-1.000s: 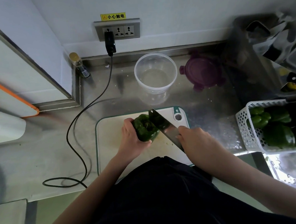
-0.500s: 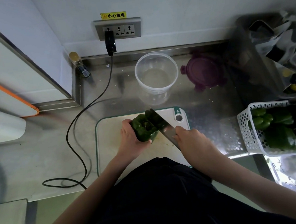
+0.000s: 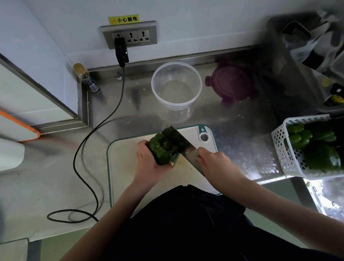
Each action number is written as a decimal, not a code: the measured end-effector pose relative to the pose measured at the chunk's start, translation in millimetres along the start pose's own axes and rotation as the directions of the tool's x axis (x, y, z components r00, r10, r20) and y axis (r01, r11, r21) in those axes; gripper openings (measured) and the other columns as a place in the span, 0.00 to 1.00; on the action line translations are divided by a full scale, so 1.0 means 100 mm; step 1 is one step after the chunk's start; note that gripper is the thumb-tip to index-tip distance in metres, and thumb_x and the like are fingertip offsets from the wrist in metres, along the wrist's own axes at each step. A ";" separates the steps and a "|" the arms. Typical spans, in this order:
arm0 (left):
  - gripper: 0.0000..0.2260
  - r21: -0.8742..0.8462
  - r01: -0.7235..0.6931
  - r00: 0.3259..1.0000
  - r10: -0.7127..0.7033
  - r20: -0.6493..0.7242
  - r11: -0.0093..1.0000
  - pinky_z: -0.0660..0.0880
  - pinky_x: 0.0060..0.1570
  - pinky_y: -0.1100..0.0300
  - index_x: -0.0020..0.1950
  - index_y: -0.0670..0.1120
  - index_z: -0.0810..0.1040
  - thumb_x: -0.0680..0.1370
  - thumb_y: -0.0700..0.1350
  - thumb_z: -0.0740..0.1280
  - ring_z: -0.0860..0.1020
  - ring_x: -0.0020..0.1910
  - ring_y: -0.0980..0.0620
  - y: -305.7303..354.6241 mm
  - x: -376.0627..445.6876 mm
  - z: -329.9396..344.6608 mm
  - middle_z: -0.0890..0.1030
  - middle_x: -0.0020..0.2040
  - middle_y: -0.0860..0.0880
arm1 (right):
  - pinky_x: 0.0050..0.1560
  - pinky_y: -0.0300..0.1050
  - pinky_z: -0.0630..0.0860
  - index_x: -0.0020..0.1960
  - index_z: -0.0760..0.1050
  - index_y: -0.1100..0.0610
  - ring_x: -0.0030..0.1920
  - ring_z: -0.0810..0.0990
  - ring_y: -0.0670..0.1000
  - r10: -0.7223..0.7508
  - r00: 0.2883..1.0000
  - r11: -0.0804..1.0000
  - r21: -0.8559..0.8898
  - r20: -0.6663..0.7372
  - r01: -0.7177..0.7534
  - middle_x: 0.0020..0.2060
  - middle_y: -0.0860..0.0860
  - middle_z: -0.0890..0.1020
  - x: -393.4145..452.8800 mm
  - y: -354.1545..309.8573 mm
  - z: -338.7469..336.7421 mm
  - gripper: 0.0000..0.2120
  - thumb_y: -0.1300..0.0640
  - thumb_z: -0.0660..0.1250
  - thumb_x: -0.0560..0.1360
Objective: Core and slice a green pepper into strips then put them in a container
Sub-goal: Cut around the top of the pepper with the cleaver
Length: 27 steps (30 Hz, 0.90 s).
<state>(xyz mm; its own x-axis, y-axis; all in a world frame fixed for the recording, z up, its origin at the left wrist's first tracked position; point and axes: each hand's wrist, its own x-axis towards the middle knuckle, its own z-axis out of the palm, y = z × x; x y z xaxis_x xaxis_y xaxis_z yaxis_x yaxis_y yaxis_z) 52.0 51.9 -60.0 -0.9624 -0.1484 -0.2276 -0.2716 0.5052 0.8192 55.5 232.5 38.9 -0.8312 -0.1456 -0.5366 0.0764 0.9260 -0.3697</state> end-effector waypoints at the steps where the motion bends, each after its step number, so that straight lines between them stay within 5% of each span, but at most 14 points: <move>1: 0.37 -0.010 0.006 1.000 -0.006 -0.001 1.000 0.67 0.49 0.59 0.61 0.40 0.60 0.61 0.42 0.80 0.68 0.55 0.47 0.00 0.00 0.00 0.66 0.54 0.47 | 0.37 0.51 0.73 0.45 0.60 0.55 0.37 0.73 0.59 -0.003 1.000 1.000 -0.008 -0.004 0.003 0.35 0.55 0.72 0.01 -0.01 0.01 0.06 0.58 0.52 0.82; 17: 0.37 -0.012 0.010 0.999 -0.011 -0.043 1.000 0.72 0.52 0.53 0.56 0.48 0.58 0.59 0.43 0.80 0.69 0.54 0.48 0.03 -0.07 -0.02 0.65 0.53 0.49 | 0.33 0.46 0.68 0.44 0.63 0.54 0.34 0.71 0.54 -0.107 0.993 0.992 -0.057 0.048 0.110 0.34 0.51 0.68 0.12 -0.03 -0.39 0.10 0.53 0.52 0.82; 22: 0.49 0.066 -0.051 0.999 0.052 -0.012 0.997 0.67 0.63 0.49 0.70 0.45 0.59 0.56 0.46 0.83 0.66 0.62 0.46 0.03 -0.13 -0.06 0.62 0.58 0.51 | 0.29 0.42 0.64 0.42 0.67 0.55 0.33 0.73 0.53 -0.118 0.993 0.990 -0.074 -0.020 0.117 0.33 0.51 0.72 0.01 -0.01 -0.49 0.11 0.54 0.53 0.82; 27: 0.48 0.157 -0.077 0.996 0.068 0.062 0.985 0.68 0.59 0.48 0.75 0.48 0.54 0.63 0.59 0.76 0.68 0.58 0.41 -0.02 -0.31 -0.16 0.62 0.57 0.48 | 0.28 0.44 0.63 0.34 0.59 0.51 0.30 0.69 0.50 -0.045 0.997 0.999 -0.013 -0.059 0.044 0.32 0.52 0.72 -0.10 0.04 -0.52 0.17 0.54 0.54 0.82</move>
<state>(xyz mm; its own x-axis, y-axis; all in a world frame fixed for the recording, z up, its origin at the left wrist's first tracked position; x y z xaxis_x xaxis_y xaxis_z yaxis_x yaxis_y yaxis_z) 83.0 41.3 -46.3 -0.9772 -0.0609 -0.2033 -0.1942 0.6424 0.7413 35.9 256.0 82.1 -0.8650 -0.1659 -0.4736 0.0327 0.9232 -0.3830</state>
